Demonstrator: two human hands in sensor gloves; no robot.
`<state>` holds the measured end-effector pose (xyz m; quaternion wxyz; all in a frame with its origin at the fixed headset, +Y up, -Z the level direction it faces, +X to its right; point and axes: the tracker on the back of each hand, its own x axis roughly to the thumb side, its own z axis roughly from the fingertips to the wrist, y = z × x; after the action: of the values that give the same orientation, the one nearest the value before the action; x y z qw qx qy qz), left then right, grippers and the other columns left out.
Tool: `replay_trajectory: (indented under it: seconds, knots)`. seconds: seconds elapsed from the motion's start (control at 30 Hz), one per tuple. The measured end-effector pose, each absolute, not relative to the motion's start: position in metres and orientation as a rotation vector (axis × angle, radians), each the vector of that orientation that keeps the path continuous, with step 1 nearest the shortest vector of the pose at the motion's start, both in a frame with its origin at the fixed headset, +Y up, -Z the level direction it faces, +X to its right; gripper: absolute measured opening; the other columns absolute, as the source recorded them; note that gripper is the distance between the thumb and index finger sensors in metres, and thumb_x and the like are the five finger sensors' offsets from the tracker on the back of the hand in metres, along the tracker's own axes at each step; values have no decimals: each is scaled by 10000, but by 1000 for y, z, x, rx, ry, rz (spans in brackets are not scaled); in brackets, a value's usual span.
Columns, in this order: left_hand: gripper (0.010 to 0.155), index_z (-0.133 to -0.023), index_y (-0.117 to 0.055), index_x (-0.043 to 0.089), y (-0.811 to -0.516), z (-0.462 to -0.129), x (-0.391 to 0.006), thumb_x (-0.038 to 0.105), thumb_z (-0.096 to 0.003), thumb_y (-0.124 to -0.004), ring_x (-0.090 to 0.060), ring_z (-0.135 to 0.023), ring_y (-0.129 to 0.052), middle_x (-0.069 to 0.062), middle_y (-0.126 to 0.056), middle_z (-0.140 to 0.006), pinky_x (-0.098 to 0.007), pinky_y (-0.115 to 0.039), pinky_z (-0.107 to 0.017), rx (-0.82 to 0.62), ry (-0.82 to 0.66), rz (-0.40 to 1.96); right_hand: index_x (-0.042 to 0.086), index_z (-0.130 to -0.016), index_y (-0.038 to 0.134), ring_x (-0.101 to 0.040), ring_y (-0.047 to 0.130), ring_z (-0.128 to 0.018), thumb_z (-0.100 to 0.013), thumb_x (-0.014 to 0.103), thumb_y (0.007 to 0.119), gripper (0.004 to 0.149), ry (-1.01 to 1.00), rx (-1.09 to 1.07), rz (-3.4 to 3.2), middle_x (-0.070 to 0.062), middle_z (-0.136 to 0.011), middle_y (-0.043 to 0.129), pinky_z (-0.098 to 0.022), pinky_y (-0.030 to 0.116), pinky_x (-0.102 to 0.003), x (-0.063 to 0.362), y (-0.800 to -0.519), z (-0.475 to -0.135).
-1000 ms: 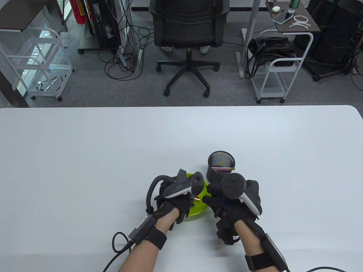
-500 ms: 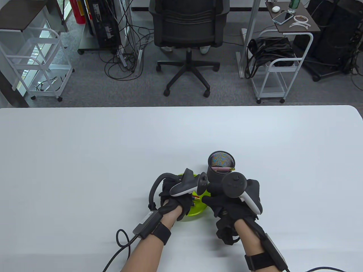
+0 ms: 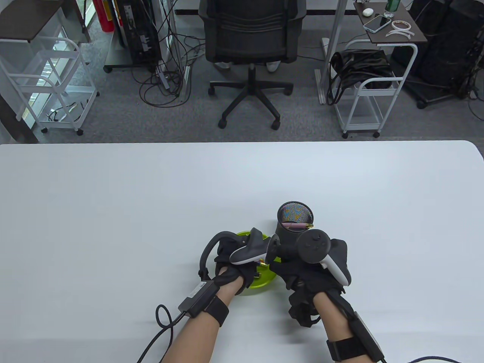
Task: Assemble fountain pens from components
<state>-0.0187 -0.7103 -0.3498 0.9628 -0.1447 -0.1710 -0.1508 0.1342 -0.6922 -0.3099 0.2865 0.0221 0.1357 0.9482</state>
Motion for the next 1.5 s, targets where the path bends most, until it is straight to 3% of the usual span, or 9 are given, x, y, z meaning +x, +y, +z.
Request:
replay_trajectory:
  seconds: [0.27, 0.4, 0.8, 1.5]
  knots:
    - [433, -762, -876, 128, -710, -350, -18, 375, -419, -972, -256, -540, -890, -59, -927, -617, -509, -743, -473, -281, -345, -316, 145, -960, 754, -280, 1001, -500, -426, 468, 853, 633, 368, 57, 2528, -131, -831, 888, -326, 869, -485, 135, -692, -310]
    - [395, -702, -894, 120, -712, -349, -13, 374, -411, -980, -253, -460, -928, -34, -952, -563, -490, -775, -407, -276, -350, -344, 144, -954, 763, -282, 1001, -500, -427, 473, 847, 627, 377, 54, 2523, -130, -826, 892, -326, 869, -485, 136, -692, -310]
    - [433, -722, -861, 78, -714, -350, -7, 362, -419, -982, -254, -483, -910, -96, -921, -561, -503, -763, -434, -286, -367, -367, 143, -946, 772, -284, 1001, -504, -427, 464, 849, 615, 392, 46, 2517, -129, -820, 898, -330, 867, -490, 138, -692, -312]
    - [448, -690, -854, 55, -716, -357, -10, 356, -398, -1010, -259, -469, -906, -94, -912, -532, -511, -764, -435, -298, -379, -274, 139, -952, 767, -294, 997, -515, -437, 461, 841, 611, 427, 23, 2468, -136, -828, 888, -340, 863, -499, 144, -693, -314]
